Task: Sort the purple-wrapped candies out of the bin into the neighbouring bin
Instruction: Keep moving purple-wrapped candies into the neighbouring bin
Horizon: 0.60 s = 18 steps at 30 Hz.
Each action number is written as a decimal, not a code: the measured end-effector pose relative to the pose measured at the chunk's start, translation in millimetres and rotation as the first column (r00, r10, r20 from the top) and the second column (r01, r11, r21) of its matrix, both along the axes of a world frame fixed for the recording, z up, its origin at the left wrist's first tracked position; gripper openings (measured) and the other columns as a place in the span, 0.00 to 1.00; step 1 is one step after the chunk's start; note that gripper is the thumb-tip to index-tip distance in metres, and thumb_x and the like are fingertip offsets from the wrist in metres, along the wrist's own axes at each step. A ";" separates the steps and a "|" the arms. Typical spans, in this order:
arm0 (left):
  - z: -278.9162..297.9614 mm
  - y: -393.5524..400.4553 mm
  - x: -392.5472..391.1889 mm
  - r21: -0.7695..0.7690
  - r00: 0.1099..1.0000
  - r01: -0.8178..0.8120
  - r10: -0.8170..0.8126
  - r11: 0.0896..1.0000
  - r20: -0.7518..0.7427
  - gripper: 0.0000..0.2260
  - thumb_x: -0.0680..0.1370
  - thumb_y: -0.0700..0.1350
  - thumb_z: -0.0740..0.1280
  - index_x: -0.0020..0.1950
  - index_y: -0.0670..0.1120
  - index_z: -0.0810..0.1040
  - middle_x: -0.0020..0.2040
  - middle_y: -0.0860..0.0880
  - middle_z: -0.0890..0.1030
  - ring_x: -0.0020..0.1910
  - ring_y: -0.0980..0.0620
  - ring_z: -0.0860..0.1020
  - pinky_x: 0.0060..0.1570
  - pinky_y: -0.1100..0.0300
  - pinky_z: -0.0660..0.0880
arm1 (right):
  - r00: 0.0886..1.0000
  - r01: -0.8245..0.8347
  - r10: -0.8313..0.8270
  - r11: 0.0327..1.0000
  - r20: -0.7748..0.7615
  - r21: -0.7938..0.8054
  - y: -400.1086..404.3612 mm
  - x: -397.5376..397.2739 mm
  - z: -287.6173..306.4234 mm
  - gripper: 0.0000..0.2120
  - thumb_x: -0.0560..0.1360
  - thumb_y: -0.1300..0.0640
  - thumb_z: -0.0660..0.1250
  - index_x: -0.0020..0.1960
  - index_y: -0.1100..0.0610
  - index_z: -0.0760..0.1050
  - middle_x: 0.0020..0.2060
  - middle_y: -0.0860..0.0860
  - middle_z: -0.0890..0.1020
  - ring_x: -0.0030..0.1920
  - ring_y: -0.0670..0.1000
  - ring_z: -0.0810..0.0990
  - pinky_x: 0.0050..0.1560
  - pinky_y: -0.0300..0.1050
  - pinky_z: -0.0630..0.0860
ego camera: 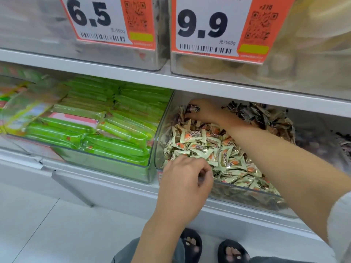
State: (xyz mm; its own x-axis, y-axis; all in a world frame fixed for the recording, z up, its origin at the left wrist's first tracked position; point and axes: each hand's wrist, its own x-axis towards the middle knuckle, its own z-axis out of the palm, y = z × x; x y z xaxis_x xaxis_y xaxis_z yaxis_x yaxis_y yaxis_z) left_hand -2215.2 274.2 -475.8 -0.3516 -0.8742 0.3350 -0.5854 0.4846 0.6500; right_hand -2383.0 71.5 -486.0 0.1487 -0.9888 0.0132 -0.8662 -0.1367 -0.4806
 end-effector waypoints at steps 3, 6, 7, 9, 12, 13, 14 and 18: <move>-2.4 -1.2 -1.3 -0.005 1.000 -0.021 0.021 1.000 0.001 0.06 0.75 0.47 0.64 0.38 0.51 0.76 0.35 0.57 0.77 0.42 0.55 0.72 0.45 0.56 0.69 | 0.988 -0.032 0.037 0.999 0.153 -0.033 21.8 -3.1 10.7 0.27 0.73 0.47 0.71 0.68 0.54 0.70 0.67 0.51 0.73 0.66 0.51 0.71 0.58 0.38 0.63; -3.6 -4.9 -0.9 0.039 0.994 -0.066 0.069 0.997 -0.081 0.06 0.76 0.44 0.65 0.39 0.51 0.76 0.36 0.59 0.76 0.44 0.56 0.72 0.43 0.58 0.71 | 0.974 0.010 0.004 0.998 0.226 -0.057 51.6 -7.4 27.4 0.31 0.72 0.40 0.68 0.71 0.50 0.66 0.68 0.48 0.71 0.67 0.52 0.71 0.61 0.41 0.66; -3.8 -5.9 -0.9 0.052 0.989 -0.087 0.092 0.995 -0.112 0.05 0.76 0.44 0.65 0.41 0.51 0.77 0.37 0.59 0.76 0.44 0.57 0.72 0.42 0.60 0.70 | 0.968 0.047 -0.033 0.997 0.249 -0.053 61.7 -9.2 33.5 0.33 0.72 0.38 0.68 0.72 0.49 0.65 0.69 0.48 0.71 0.67 0.53 0.71 0.60 0.42 0.67; -2.0 -5.4 -1.5 0.078 0.975 -0.128 0.140 0.989 -0.173 0.01 0.76 0.45 0.66 0.46 0.51 0.76 0.40 0.61 0.75 0.44 0.57 0.73 0.41 0.61 0.71 | 0.950 0.121 -0.103 0.992 0.293 -0.044 82.4 -11.7 45.3 0.34 0.70 0.34 0.67 0.71 0.47 0.65 0.68 0.46 0.70 0.66 0.51 0.70 0.57 0.39 0.65; 3.8 -7.4 -11.0 0.102 0.959 -0.170 0.189 0.980 -0.210 0.14 0.74 0.48 0.69 0.59 0.51 0.73 0.51 0.58 0.73 0.47 0.56 0.74 0.46 0.59 0.72 | 0.889 0.237 -0.214 0.971 0.405 -0.007 115.3 -13.1 55.2 0.35 0.67 0.33 0.69 0.69 0.46 0.66 0.62 0.40 0.69 0.57 0.45 0.75 0.46 0.34 0.70; 6.9 -10.0 -17.0 0.098 0.956 -0.173 0.191 0.980 -0.221 0.19 0.73 0.49 0.70 0.63 0.50 0.71 0.55 0.55 0.73 0.49 0.55 0.75 0.48 0.60 0.71 | 0.863 0.273 -0.246 0.962 0.442 0.004 126.5 -13.2 55.5 0.35 0.66 0.33 0.69 0.69 0.45 0.66 0.61 0.38 0.69 0.56 0.42 0.73 0.46 0.32 0.70; 11.7 -13.9 -24.1 0.099 0.952 -0.167 0.187 0.981 -0.241 0.23 0.73 0.51 0.71 0.66 0.49 0.70 0.58 0.53 0.73 0.50 0.55 0.75 0.49 0.62 0.69 | 0.833 0.294 -0.256 0.956 0.490 0.001 135.6 -14.5 54.3 0.33 0.66 0.33 0.70 0.67 0.44 0.69 0.60 0.37 0.71 0.56 0.41 0.73 0.49 0.33 0.70; 30.7 -35.6 -50.3 0.217 0.940 -0.008 0.082 0.976 -0.332 0.30 0.72 0.56 0.71 0.70 0.49 0.67 0.60 0.51 0.76 0.49 0.59 0.79 0.51 0.60 0.76 | 0.563 0.270 -0.225 0.960 0.795 0.080 163.9 -27.8 43.2 0.23 0.64 0.42 0.76 0.57 0.47 0.76 0.55 0.46 0.82 0.55 0.47 0.81 0.55 0.46 0.77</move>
